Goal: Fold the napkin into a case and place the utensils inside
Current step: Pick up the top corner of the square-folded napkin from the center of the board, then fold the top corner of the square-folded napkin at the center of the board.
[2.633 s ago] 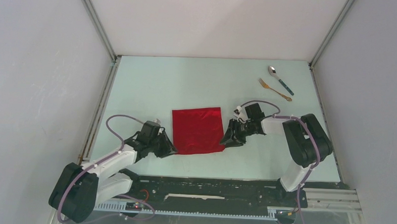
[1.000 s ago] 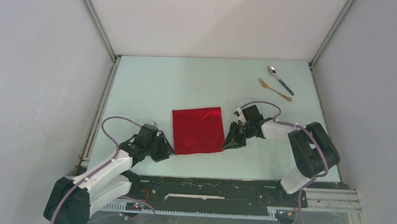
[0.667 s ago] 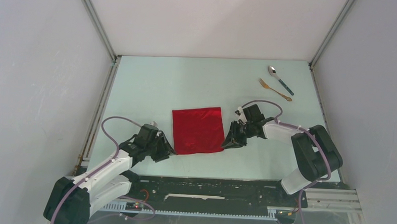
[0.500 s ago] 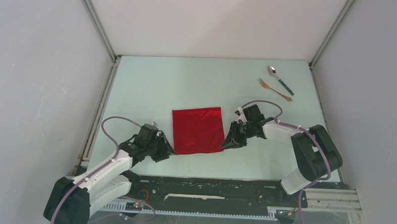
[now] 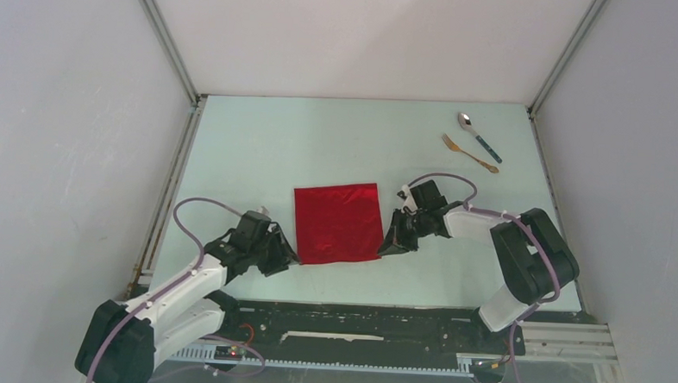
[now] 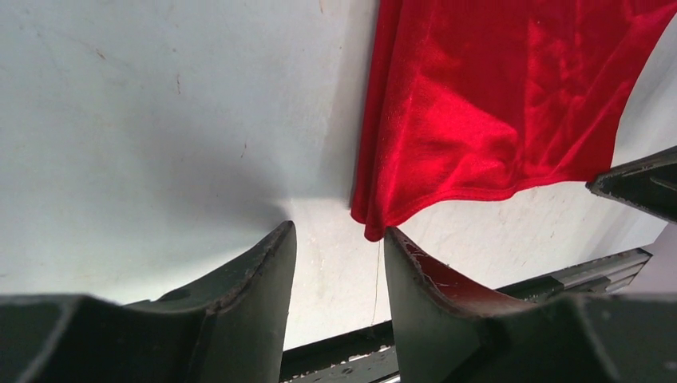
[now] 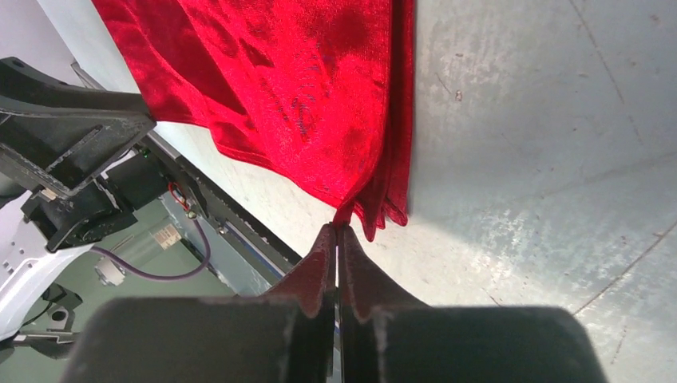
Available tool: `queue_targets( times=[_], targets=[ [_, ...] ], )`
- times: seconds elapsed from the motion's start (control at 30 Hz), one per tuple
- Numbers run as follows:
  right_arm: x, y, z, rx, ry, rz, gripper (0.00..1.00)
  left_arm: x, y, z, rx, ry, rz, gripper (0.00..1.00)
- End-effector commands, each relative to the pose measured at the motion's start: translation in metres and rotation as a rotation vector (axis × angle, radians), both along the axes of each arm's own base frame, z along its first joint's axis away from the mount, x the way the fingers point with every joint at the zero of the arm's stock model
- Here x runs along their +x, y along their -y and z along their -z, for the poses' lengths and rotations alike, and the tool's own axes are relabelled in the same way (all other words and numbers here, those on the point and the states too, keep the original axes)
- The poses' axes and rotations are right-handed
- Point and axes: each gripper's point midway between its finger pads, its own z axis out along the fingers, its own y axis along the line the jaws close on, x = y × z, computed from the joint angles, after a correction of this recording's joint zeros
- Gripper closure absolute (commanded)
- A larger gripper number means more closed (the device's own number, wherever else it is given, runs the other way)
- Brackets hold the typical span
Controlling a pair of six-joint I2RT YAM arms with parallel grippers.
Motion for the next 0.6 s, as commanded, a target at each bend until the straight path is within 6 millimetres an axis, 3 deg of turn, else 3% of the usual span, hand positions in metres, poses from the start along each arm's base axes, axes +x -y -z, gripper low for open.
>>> queue_targets(
  times=[0.0, 0.23, 0.33, 0.57],
  targets=[
    [0.009, -0.012, -0.012, 0.007, 0.058, -0.031, 1.0, 0.018, 0.001, -0.014, 0.025, 0.068, 0.007, 0.5],
    [0.021, -0.036, -0.021, 0.027, 0.102, -0.079, 1.0, 0.022, 0.005, -0.006, 0.029, 0.051, 0.019, 0.65],
    [0.031, -0.052, -0.029, 0.051, 0.131, -0.101, 1.0, 0.018, 0.004, 0.002, 0.026, 0.037, 0.022, 0.66],
    [0.062, -0.11, -0.04, 0.167, 0.158, -0.162, 1.0, 0.013, 0.004, 0.01, 0.025, 0.017, 0.028, 0.67]
  ],
)
